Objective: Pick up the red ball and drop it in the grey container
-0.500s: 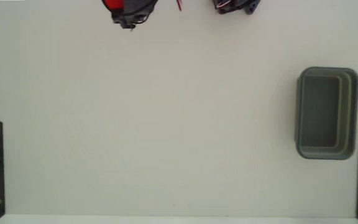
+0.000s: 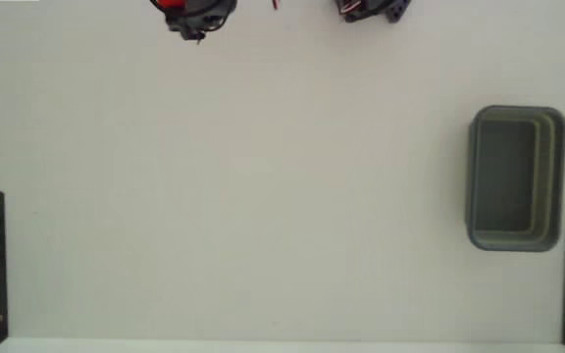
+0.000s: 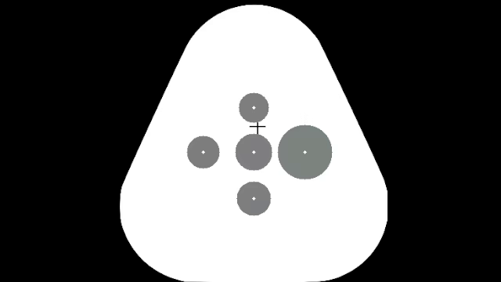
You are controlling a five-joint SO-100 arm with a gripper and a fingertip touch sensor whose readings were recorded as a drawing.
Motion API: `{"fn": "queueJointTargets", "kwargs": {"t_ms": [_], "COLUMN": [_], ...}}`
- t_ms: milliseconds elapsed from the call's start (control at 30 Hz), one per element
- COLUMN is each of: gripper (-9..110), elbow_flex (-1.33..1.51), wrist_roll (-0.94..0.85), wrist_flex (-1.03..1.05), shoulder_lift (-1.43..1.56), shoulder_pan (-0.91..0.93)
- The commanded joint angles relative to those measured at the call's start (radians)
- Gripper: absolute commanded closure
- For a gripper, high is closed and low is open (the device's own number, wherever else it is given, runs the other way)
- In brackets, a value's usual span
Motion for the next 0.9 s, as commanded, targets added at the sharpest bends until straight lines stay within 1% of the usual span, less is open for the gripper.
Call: {"fn": "queueJointTargets", "kwargs": {"t_ms": [0,100,200,600,867], "gripper": [36,36,36,36,36], "elbow_flex": [-0.163,-0.271,-0.326,-0.326,-0.321], "wrist_roll": [0.003,0.003,0.003,0.003,0.003], "wrist_flex": [0.075,0.134,0.126,0.126,0.115], "shoulder_lift": [-0.016,-0.061,-0.085,-0.085,-0.093], "shoulder_pan": [0.024,0.024,0.024,0.022,-0.046]}}
